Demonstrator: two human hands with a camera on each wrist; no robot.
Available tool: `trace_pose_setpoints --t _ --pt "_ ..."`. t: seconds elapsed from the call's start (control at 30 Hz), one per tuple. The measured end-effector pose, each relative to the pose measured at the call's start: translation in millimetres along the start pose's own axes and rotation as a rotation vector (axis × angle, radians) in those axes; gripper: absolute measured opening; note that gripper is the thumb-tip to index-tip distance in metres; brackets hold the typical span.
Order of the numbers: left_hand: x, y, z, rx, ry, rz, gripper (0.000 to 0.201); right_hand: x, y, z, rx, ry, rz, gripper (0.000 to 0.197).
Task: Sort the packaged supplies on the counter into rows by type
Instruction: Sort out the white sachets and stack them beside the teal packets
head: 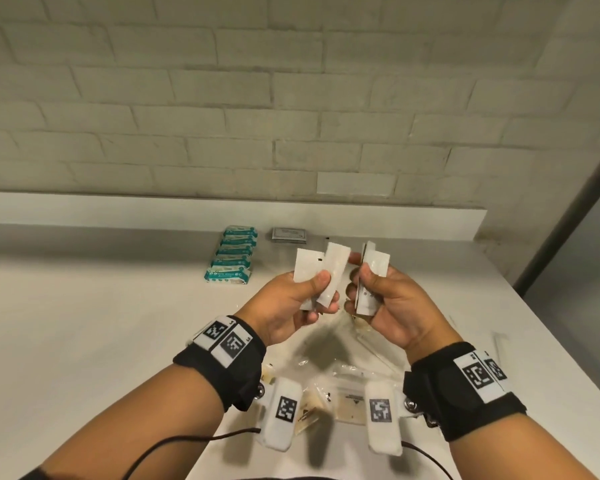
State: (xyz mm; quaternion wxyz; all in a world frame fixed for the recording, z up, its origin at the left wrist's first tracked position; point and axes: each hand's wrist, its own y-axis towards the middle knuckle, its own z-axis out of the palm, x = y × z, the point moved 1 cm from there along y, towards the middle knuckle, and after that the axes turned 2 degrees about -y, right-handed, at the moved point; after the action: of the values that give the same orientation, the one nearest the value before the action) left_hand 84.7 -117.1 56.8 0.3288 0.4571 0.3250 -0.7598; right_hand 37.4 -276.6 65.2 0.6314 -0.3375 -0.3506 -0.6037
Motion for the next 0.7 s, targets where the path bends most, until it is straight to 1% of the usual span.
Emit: trace_pose_setpoints --t 0.07,0.1,0.13,0.17,0.3,0.4,0.43,0.5,0.53,0.57,0.6,0.63,0.67,0.7 --pt "1 3 3 0.05 0.052 -0.019 0.023 -6 2 4 0.107 -0.018 0.02 0.058" --pt "1 4 4 0.061 0.063 -0.029 0.022 -9 4 4 0.129 -0.03 0.024 0.071" --pt "2 6 4 0.063 0.065 -0.037 0.023 -11 6 3 0.135 -0.041 0.022 0.078" --pt "2 7 4 0.059 0.067 -0.044 0.024 -13 7 3 0.13 -0.05 0.014 0.081" --pt "4 10 1 0.054 0.11 -0.063 0.022 -20 11 1 0.082 -0.084 -0.07 0.068" --pt "5 11 1 0.036 0.155 -0.076 0.037 -22 12 0 0.014 -0.123 -0.123 0.068" --pt "5 11 0 0.02 0.177 -0.079 0.042 -20 12 2 -0.005 -0.135 -0.139 0.065" --pt "2 13 -6 -0.032 0.213 -0.092 0.047 -14 10 -1 -0.086 -0.162 -0.17 0.048" --pt "0 15 -10 -0.061 0.235 -0.082 0.045 -10 10 -4 -0.13 -0.175 -0.177 0.037" --pt "-2 15 -14 -0.082 0.292 -0.055 0.033 -7 9 -7 -0.167 -0.197 -0.176 0.026" --pt "-5 16 -19 -0.094 0.393 -0.033 0.018 -3 8 -11 -0.196 -0.229 -0.172 0.016" --pt "-8 16 -24 -0.111 0.517 -0.004 0.016 0 8 -15 -0.221 -0.271 -0.161 0.007" --pt "-9 17 -30 -0.124 0.62 0.031 0.028 3 7 -18 -0.236 -0.326 -0.149 0.002" --pt "-12 16 -32 -0.143 0.686 0.057 0.038 6 6 -20 -0.236 -0.398 -0.131 0.002"
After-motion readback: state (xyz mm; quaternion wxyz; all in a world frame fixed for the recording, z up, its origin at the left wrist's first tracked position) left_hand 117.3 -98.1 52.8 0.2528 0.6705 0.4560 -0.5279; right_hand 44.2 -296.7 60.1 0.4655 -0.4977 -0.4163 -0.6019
